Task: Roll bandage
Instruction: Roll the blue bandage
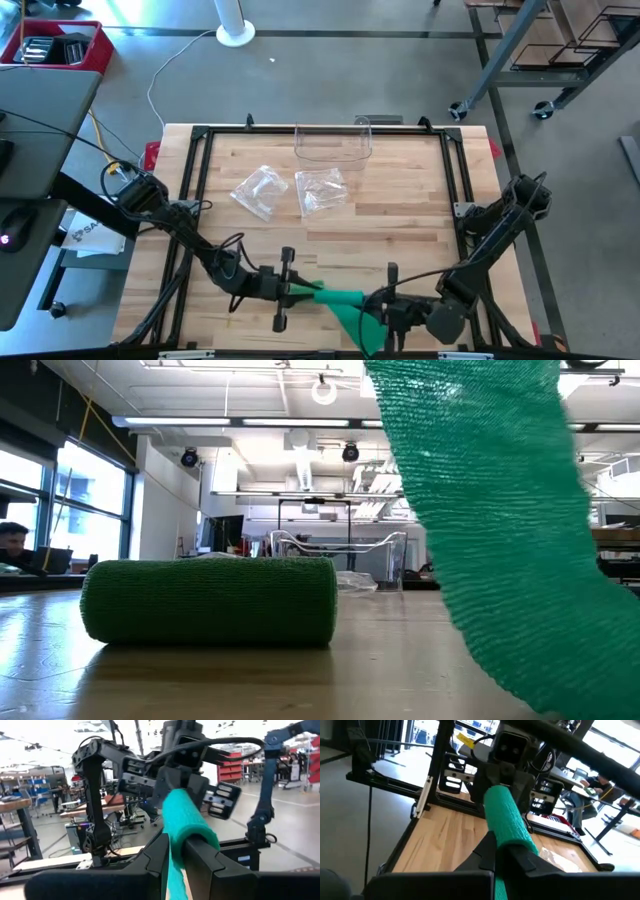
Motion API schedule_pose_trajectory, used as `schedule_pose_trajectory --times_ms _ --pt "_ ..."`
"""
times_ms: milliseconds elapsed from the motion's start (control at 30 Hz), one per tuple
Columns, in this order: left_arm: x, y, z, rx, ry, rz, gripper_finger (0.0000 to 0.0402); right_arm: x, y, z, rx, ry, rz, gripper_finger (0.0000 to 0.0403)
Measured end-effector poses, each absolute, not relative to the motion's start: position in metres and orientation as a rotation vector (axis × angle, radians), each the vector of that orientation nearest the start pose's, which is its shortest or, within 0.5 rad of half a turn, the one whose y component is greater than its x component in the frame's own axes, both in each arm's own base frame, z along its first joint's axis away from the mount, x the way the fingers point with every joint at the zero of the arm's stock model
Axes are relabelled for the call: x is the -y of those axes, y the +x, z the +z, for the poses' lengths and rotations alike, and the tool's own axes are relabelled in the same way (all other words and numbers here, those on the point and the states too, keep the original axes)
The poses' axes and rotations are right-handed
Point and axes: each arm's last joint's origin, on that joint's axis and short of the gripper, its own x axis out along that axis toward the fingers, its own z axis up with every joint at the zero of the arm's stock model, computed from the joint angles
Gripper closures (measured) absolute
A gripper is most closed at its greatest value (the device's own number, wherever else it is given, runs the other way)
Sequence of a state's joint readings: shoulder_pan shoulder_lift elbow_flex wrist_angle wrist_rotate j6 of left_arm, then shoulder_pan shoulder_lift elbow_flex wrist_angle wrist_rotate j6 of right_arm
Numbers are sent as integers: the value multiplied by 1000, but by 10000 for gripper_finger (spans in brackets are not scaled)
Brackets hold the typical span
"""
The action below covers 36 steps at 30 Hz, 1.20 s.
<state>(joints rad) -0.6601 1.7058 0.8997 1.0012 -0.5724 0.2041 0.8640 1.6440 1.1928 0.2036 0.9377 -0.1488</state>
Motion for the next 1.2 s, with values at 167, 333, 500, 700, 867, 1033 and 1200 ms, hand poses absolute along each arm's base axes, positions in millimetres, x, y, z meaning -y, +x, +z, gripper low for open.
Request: schedule_pose_trajectory --times_ms 167,333,500,700,867,1033,1200 --pt "204 296 248 165 55 -60 351 -264 259 293 -161 -333 -56 401" --pt "204 296 248 167 56 -78 351 -264 259 293 -164 -333 -39 402" --pt "204 297 248 175 43 -145 351 -261 263 292 -167 -329 -12 402" --pt "206 299 253 190 66 -156 352 -258 267 292 -172 -326 16 402" --pt "209 297 252 173 81 -96 371 -257 266 292 -183 -333 2 402" --pt "212 294 252 169 117 -70 396 -257 261 296 -177 -327 9 402" --pt "212 294 252 168 122 -63 397 -256 260 299 -174 -324 7 402"
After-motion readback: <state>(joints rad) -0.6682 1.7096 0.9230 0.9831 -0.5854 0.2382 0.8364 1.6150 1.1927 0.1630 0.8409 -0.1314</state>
